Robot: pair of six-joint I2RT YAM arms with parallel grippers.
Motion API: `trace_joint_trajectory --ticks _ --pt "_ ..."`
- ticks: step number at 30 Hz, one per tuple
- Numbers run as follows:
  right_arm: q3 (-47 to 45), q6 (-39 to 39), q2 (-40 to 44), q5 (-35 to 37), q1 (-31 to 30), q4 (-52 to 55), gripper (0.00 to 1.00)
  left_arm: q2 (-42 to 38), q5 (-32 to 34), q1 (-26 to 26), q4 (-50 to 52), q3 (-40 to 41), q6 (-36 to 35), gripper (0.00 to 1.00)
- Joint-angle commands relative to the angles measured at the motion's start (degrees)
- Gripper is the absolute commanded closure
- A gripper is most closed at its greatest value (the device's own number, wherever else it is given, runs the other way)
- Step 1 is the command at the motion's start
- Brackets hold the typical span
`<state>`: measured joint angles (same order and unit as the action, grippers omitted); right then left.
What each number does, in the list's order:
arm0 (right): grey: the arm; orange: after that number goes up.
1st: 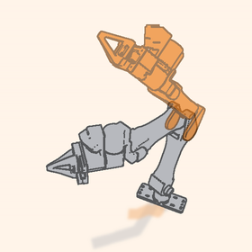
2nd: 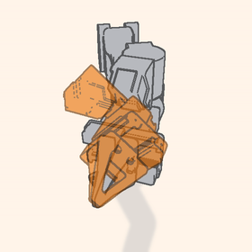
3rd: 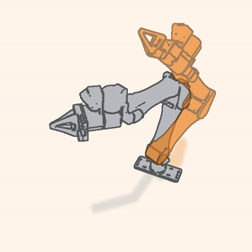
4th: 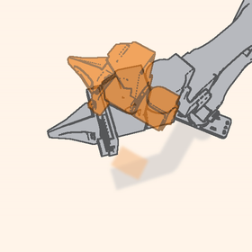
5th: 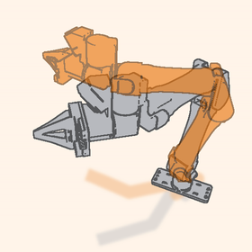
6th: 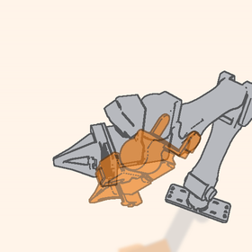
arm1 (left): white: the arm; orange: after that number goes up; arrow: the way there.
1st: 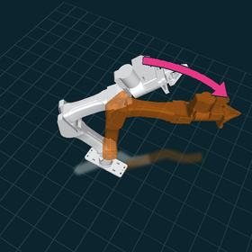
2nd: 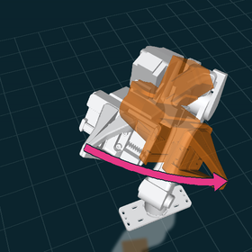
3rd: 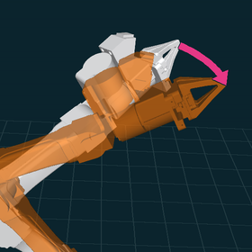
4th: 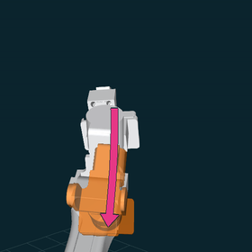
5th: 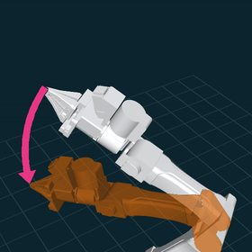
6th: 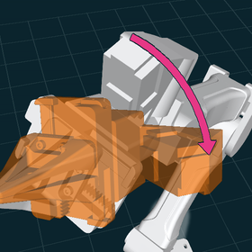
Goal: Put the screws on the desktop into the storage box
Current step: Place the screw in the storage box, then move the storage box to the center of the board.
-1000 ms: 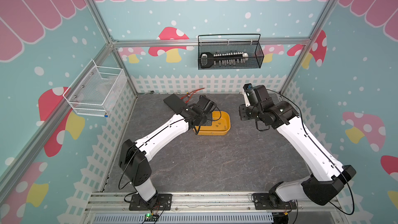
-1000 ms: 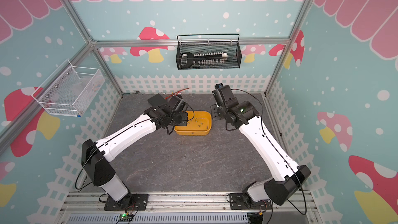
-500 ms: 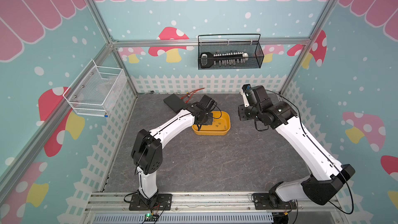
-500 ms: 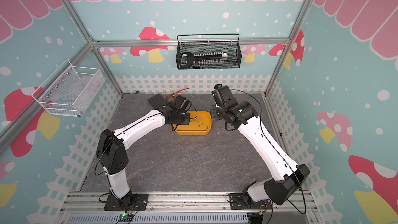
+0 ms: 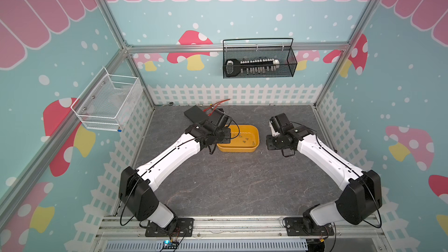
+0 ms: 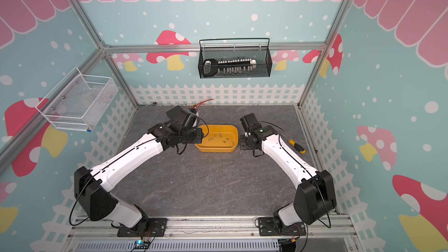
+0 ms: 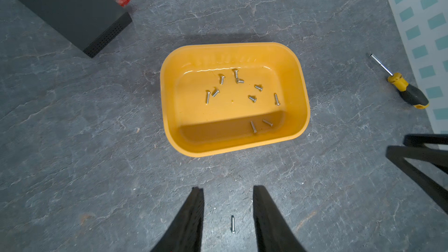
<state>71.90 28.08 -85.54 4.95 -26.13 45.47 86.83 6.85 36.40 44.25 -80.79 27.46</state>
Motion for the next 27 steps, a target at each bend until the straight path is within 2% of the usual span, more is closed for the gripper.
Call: trace_joint_trajectory --ticks 1,7,16,27 --pt "-1.07 0.47 -2.92 -3.35 0.03 -3.88 0.6 -2.91 0.45 -0.72 0.05 3.81 1.27 0.62" --pt "-2.59 -1.43 -7.09 -5.13 -0.01 -5.63 0.61 -7.18 -0.09 -1.43 -0.34 8.28 1.72 0.62" --pt "-3.84 -1.44 -13.06 -5.05 -0.15 -8.47 0.61 -9.13 -0.6 -2.11 -0.87 10.98 1.72 0.62" --pt "5.29 -6.87 -22.74 -1.05 -0.15 -6.54 0.58 -9.72 -1.15 -3.29 -1.34 12.38 1.3 0.62"
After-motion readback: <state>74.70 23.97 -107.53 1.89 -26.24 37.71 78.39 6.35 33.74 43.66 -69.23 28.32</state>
